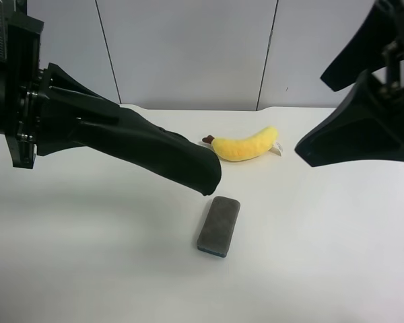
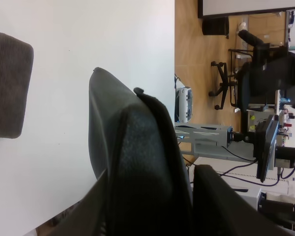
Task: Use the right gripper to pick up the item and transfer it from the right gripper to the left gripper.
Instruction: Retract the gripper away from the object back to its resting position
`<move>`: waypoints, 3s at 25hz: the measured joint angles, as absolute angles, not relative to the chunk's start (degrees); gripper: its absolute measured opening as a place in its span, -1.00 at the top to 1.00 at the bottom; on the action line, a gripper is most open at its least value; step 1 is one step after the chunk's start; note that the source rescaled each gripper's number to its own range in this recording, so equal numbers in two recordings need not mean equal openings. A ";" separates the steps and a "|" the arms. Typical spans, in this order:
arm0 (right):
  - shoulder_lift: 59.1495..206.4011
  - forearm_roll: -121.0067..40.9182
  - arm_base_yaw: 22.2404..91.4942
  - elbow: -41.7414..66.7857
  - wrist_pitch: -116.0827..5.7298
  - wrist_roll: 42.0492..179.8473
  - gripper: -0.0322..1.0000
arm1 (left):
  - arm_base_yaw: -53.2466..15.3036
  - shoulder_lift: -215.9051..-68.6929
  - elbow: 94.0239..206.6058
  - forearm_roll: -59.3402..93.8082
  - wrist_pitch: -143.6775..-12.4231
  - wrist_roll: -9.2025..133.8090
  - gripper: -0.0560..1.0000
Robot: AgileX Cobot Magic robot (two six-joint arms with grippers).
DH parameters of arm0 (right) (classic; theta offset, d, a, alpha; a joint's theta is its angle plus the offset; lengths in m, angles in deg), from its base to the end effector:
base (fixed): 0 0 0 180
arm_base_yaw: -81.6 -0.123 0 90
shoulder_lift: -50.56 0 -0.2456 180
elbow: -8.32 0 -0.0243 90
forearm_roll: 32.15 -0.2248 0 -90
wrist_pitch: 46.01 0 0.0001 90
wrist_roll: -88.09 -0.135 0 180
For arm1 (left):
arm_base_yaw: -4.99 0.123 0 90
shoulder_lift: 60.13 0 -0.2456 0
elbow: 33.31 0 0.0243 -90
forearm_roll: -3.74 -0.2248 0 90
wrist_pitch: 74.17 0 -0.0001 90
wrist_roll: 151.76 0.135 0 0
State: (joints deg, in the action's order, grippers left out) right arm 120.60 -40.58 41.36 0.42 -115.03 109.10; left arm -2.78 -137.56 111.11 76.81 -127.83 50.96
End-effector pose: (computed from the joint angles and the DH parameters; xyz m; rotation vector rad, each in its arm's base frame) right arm 0.1439 0.1460 0.3127 -1.3011 2.2281 0.3228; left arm 0.2080 -0.1334 0.2368 -0.2129 2.4216 -1.4307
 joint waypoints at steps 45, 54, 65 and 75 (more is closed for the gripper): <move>65.68 -37.20 41.94 -38.83 -107.37 90.93 -1.00 | -2.78 -137.56 111.11 76.62 -127.88 51.61 0.89; 59.48 -37.15 63.57 -38.90 -107.37 90.93 -1.00 | -2.78 -137.56 111.11 76.50 -127.95 54.05 0.89; 59.48 -37.20 71.70 -38.90 -107.37 90.93 -1.00 | -2.78 -137.70 111.11 73.82 -118.53 57.18 0.89; 59.48 -37.20 71.70 -38.90 -107.37 90.93 -1.00 | -1.28 -152.51 113.73 74.95 -109.24 66.41 0.89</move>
State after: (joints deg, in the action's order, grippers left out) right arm 59.48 -37.20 71.70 -38.90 -107.37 90.93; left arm -1.28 -152.51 113.73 74.95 -109.24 66.41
